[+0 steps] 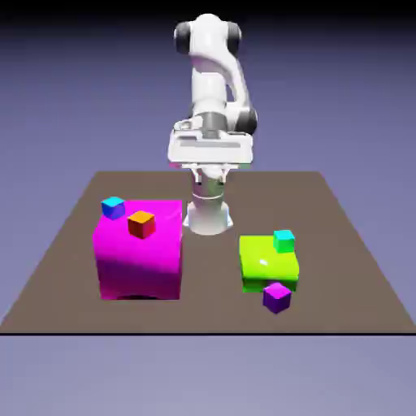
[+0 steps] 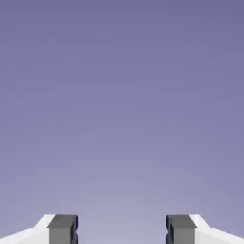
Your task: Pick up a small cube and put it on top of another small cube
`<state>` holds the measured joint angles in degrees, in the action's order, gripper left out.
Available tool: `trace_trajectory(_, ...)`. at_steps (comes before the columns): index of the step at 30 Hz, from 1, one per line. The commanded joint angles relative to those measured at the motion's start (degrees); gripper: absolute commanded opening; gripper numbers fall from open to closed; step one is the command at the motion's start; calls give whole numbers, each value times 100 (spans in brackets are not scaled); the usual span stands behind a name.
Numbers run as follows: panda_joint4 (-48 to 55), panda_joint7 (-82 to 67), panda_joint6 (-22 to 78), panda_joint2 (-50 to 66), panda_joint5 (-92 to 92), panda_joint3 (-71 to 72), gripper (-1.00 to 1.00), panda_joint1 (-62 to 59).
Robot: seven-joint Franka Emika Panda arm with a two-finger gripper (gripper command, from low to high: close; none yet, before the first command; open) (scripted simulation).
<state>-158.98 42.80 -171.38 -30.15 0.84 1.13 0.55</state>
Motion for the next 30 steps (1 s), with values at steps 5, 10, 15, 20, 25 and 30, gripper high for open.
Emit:
trace_trajectory(5,840,143,1090,1039,350,467,0,-56)
trace_trajectory(10,1679,285,2180,2077,699,935,0,-111)
trace_trajectory(15,2518,428,3271,3115,1049,1402,0,-167)
trace_trajectory(20,3358,571,4361,4153,1398,1869,0,-222)
trace_trajectory(25,4197,714,5451,5191,1748,2336,0,-278)
trace_trajectory(30,5036,856,6541,6230,2097,2804,0,-333)
